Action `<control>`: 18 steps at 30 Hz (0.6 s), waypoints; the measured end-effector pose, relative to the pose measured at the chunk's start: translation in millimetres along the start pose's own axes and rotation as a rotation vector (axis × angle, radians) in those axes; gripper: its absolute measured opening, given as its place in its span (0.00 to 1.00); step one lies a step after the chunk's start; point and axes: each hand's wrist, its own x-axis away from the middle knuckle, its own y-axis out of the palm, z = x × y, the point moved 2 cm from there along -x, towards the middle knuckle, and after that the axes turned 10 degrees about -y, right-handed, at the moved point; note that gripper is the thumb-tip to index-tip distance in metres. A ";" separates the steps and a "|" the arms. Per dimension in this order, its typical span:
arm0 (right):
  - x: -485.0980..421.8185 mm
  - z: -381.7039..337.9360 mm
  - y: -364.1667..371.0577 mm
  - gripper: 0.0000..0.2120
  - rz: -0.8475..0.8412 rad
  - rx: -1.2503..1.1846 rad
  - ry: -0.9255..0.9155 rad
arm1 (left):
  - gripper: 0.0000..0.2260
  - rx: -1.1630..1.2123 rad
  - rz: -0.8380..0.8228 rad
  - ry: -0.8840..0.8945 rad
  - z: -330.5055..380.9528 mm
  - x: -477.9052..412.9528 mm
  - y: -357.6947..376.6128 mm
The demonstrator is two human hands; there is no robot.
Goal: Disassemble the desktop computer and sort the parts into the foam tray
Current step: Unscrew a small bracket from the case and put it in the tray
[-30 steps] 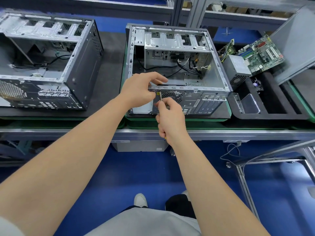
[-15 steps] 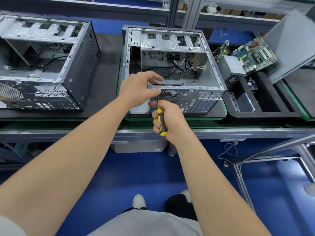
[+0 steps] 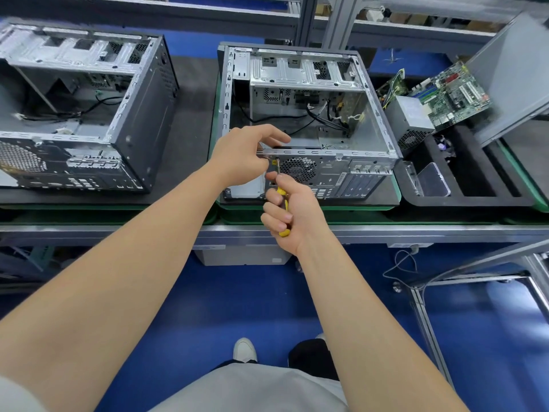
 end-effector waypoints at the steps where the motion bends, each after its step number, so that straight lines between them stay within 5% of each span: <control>1: -0.6 0.1 0.1 0.09 0.045 0.156 -0.062 | 0.30 0.003 0.004 0.002 0.0 0.2 0.5; 6: 2.2 -5.9 5.1 0.08 0.257 1.318 -0.501 | 0.20 0.043 0.035 0.005 -1.5 -2.0 2.8; 9: -0.4 -0.2 5.8 0.08 0.311 1.551 -0.608 | 0.14 0.046 0.086 0.025 -1.8 -2.8 5.5; 13: -2.0 -2.2 3.5 0.08 0.254 1.328 -0.545 | 0.13 0.046 0.126 0.017 -0.3 -2.8 6.1; 18: -5.6 -11.3 -5.9 0.12 0.100 0.502 -0.124 | 0.13 0.064 0.118 0.005 2.2 -0.2 3.9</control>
